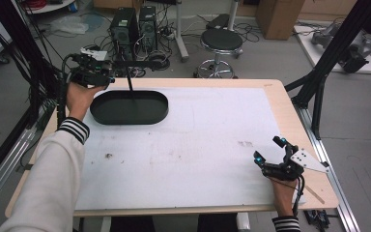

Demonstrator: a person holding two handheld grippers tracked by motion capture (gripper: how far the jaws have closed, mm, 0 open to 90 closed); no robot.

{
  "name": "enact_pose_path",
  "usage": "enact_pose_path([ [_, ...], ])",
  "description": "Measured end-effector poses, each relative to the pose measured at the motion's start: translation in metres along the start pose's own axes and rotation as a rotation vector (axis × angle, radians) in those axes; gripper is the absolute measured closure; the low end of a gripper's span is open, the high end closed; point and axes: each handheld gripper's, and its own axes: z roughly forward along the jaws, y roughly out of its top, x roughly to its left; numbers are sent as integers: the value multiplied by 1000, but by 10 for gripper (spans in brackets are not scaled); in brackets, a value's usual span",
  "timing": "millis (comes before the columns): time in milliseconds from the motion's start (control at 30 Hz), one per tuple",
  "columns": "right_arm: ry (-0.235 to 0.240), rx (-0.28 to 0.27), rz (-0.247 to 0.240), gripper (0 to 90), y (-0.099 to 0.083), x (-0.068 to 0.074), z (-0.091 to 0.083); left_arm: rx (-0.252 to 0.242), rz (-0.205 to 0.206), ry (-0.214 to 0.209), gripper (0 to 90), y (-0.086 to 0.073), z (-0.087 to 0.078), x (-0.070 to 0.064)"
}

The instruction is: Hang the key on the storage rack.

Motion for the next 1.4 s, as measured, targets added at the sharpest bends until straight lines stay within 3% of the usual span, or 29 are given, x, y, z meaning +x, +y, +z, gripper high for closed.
enact_pose_path([
  [167,0,-1,2,19,0,0,0,31,-15,5,487,-13,5,5],
  [400,1,4,6,19,0,1,0,39,-18,0,486,-24,12,3],
  [533,-1,0,1,19,0,0,0,57,-1,4,486,-25,15,0],
  [867,-1,2,6,19,0,0,0,84,-22,-11,486,-36,25,-1],
  [1033,0,2,6,19,0,0,0,93,-13,-13,486,-37,29,-4],
  [1100,-1,2,6,19,0,0,0,94,-19,-33,485,-38,32,-4],
  [1133,0,2,6,19,0,0,0,83,-36,-67,484,-40,35,-2],
  [1233,0,2,7,19,0,0,0,68,-36,-88,481,-43,37,-1],
  [1267,1,2,7,19,0,0,0,63,-48,-124,479,-44,39,1],
  [1400,1,2,6,19,0,-1,0,42,-52,-152,446,-47,39,2],
])
